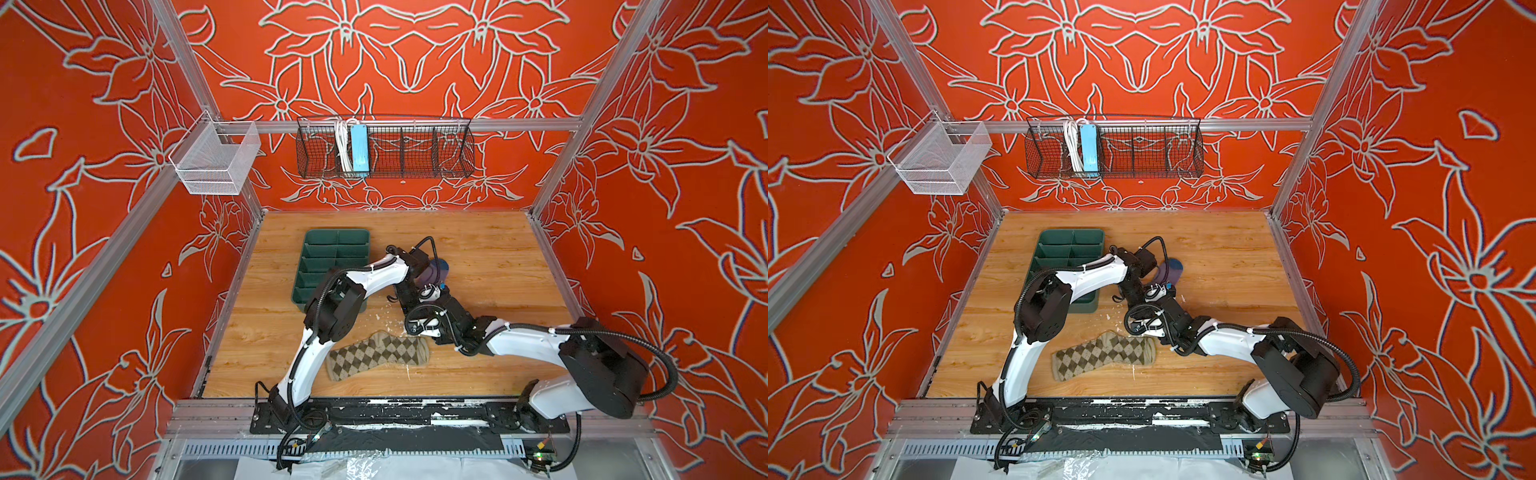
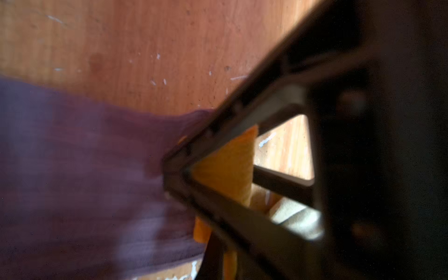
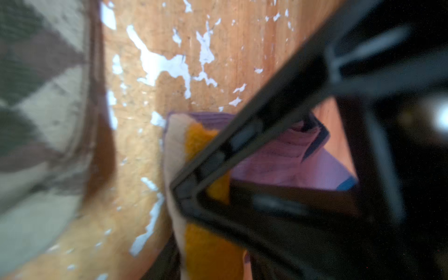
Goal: Roll the socks
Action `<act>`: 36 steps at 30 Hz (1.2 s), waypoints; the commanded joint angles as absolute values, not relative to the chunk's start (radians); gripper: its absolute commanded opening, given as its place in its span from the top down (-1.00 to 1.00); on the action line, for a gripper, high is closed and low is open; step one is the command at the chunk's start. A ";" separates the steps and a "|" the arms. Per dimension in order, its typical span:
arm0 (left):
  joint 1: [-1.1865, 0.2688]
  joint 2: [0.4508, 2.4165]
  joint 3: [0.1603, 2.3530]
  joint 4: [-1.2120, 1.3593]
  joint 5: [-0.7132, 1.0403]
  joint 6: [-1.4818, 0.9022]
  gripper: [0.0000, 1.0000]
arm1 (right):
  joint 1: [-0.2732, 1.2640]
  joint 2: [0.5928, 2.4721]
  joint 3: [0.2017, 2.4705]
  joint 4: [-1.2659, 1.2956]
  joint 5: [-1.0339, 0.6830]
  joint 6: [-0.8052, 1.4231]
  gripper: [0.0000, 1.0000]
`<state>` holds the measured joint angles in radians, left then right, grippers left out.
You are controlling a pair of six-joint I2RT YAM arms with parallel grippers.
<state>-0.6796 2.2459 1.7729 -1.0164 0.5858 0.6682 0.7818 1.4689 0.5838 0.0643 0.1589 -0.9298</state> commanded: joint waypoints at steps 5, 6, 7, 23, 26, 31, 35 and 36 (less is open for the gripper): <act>-0.664 2.182 1.714 -0.962 0.582 0.637 1.00 | 0.776 1.473 0.644 -0.128 0.040 -0.898 0.95; -0.660 2.164 1.696 -0.927 0.567 0.623 1.00 | 0.776 1.469 0.657 -0.182 0.016 -0.890 1.00; -0.657 2.145 1.678 -0.892 0.546 0.604 1.00 | 0.774 1.468 0.668 -0.225 -0.003 -0.883 1.00; -0.573 1.704 1.247 -0.386 0.166 0.347 0.43 | 0.624 1.628 0.935 -0.625 -0.327 -0.819 1.00; -0.559 1.626 1.203 -0.344 0.049 0.311 0.43 | 0.615 1.660 0.974 -0.663 -0.371 -0.828 1.00; -0.553 1.376 1.063 -0.193 -0.108 0.317 0.40 | 0.583 1.745 1.080 -0.782 -0.469 -0.836 1.00; -0.555 1.157 0.949 -0.170 0.074 0.499 0.29 | 0.551 1.871 1.179 -0.899 -0.530 -0.838 1.00; -0.563 1.111 0.923 -0.181 0.152 0.572 0.21 | 0.545 1.895 1.197 -0.914 -0.536 -0.838 1.00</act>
